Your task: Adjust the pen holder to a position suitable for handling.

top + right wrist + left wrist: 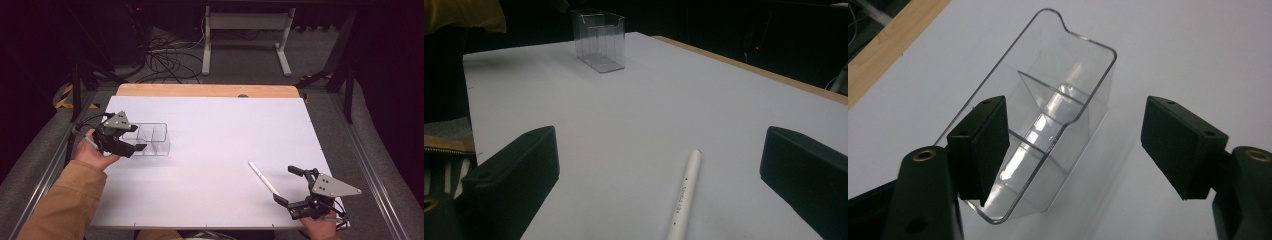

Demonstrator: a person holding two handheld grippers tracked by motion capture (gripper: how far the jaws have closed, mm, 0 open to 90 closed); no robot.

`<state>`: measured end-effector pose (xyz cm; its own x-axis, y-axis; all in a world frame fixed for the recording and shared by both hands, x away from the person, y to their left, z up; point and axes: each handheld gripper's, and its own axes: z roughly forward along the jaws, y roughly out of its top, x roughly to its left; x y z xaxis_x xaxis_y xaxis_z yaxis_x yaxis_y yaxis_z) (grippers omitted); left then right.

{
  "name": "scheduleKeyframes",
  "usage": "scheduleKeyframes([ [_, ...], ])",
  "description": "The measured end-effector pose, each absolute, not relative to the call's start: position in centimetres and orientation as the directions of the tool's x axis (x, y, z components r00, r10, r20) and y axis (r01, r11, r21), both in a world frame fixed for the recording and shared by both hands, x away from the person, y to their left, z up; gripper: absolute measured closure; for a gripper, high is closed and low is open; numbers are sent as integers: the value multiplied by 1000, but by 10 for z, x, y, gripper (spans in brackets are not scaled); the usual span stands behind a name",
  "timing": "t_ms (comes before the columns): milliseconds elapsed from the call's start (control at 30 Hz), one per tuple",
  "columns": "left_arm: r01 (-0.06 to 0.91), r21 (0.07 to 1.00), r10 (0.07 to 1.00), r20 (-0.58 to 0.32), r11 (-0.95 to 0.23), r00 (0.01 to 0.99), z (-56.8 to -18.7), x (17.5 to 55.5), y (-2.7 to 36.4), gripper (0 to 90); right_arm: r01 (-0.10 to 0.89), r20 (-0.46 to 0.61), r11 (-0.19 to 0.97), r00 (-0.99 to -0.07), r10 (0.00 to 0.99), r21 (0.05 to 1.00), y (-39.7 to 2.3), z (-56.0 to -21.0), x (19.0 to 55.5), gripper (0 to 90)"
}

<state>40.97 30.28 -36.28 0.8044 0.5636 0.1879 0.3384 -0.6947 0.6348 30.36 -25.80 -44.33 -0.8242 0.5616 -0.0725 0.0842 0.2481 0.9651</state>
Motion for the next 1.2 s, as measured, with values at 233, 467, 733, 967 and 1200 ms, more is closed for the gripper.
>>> scheduleKeyframes([
  [233,369,584,565,192,-723,803,-366,417,303,332,84,-73,249,-826,559,965,-257,-443,304,30],
  [467,401,538,569,188,-741,800,-370,425,303,366,86,-71,251,-828,556,964,-257,-444,304,30],
  [733,429,478,567,190,-766,801,-380,432,299,409,86,-71,251,-828,556,964,-258,-444,304,30],
  [967,446,428,563,195,-786,803,-387,437,297,472,86,-71,251,-828,557,964,-258,-444,304,30],
  [1200,454,382,552,201,-805,809,-393,439,294,549,88,-69,250,-829,555,964,-258,-444,305,29],
])
